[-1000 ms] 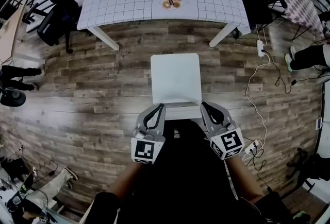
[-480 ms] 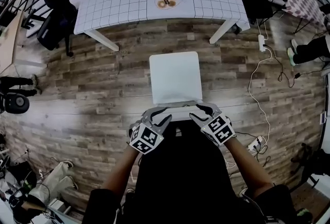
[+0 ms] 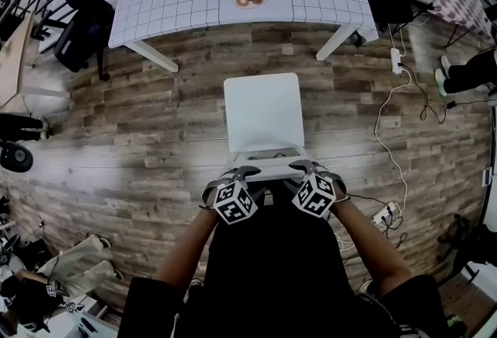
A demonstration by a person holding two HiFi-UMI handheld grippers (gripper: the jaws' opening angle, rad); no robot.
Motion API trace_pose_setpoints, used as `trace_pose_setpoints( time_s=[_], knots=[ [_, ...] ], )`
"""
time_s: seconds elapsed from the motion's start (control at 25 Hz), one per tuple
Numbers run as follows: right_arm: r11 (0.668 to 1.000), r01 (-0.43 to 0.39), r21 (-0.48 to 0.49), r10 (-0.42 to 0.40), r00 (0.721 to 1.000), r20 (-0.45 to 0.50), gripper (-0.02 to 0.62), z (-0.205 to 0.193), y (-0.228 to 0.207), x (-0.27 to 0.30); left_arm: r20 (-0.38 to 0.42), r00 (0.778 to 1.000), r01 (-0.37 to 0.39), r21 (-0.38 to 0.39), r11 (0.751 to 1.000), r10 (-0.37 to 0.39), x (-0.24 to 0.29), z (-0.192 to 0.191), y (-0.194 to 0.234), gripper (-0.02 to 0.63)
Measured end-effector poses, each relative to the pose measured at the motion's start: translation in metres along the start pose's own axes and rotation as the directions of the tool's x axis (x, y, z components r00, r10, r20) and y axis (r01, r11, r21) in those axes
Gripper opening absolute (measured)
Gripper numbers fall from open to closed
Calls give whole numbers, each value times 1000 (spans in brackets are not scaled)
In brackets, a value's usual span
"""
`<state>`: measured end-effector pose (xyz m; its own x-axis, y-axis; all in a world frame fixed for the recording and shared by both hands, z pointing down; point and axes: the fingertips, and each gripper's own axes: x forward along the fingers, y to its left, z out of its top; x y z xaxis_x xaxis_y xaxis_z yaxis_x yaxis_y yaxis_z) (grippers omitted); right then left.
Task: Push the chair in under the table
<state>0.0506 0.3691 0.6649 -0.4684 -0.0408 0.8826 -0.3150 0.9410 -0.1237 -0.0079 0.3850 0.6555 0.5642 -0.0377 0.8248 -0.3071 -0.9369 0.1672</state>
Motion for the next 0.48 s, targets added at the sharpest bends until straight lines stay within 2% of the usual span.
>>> trace_pose_setpoints(
  time_s=[0.24, 0.36, 0.48],
  knots=[
    [985, -30, -169, 13, 995, -100, 178, -4, 13, 33, -124, 992, 8, 71, 997, 1, 24, -31, 3, 176],
    [967, -45, -251, 6, 988, -156, 181, -14, 15, 50, -187, 982, 35, 126, 991, -11, 39, -40, -1, 179],
    [939, -62, -337, -13, 977, -215, 181, -24, 17, 64, -210, 978, 46, 157, 987, -12, 49, -42, -2, 179]
  ],
)
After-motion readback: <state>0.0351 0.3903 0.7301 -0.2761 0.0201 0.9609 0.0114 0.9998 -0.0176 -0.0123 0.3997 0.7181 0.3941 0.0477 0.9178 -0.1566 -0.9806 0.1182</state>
